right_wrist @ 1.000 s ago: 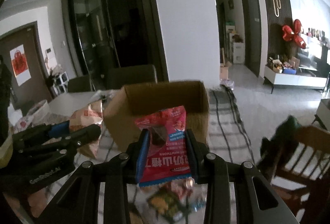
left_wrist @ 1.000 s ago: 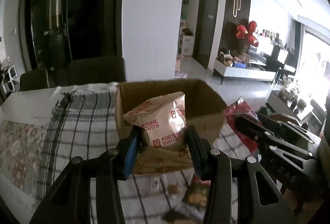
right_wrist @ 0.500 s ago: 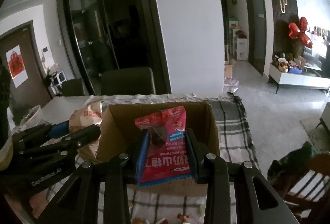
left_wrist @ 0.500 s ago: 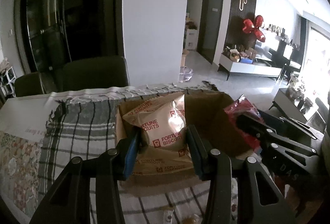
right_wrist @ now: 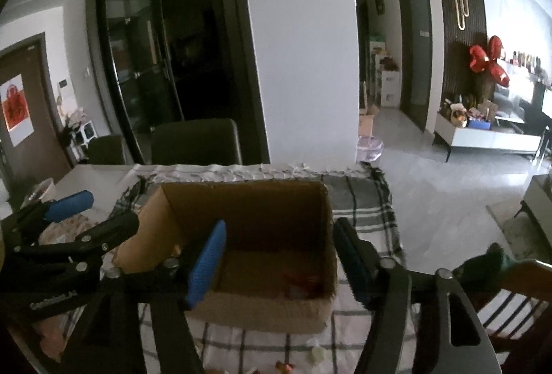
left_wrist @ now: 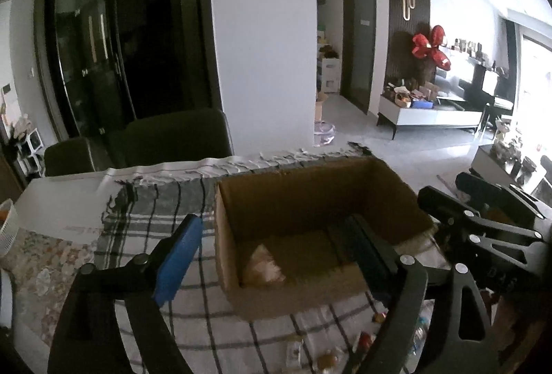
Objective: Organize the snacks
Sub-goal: 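Withdraw both tools from the box back toward the remaining snacks, then grasp the wrapped candies with the left tool while the right tool grasps the white wafer stick, then lift both held snacks into the cardboard box and open both tools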
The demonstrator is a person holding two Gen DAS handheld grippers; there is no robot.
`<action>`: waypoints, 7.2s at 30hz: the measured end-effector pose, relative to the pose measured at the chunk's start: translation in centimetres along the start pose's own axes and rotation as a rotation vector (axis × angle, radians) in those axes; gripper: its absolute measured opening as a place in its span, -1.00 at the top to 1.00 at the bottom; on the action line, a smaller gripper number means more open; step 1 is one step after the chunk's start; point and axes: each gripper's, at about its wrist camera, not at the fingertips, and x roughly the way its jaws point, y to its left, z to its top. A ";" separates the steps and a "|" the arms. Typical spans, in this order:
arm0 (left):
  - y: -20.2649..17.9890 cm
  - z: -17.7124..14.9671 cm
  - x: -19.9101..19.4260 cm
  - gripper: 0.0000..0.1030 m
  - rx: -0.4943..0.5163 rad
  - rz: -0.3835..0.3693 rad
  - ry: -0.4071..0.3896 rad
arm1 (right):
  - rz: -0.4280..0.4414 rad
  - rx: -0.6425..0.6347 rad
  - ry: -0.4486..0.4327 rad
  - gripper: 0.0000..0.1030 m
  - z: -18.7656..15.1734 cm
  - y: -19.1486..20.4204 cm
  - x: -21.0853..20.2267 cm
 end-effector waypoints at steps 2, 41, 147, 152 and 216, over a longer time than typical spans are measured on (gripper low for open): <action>-0.5 -0.7 -1.6 -0.68 0.011 -0.002 -0.009 | 0.003 -0.002 -0.007 -0.32 -0.6 0.0 -1.4; -3.2 -20.0 -13.9 -0.75 0.015 -0.064 0.150 | 0.081 -0.085 0.102 -0.32 -17.2 4.1 -14.6; -3.2 -23.1 -4.8 0.54 -0.046 -0.115 0.221 | 0.209 -0.120 0.408 0.53 -22.6 5.2 -0.6; -3.0 -22.6 -5.4 0.54 -0.054 -0.110 0.208 | 0.200 -0.112 0.387 0.57 -22.5 5.1 -1.4; -0.6 0.8 3.2 0.54 0.016 -0.097 -0.086 | 0.106 -0.038 -0.060 0.72 -0.5 1.7 0.9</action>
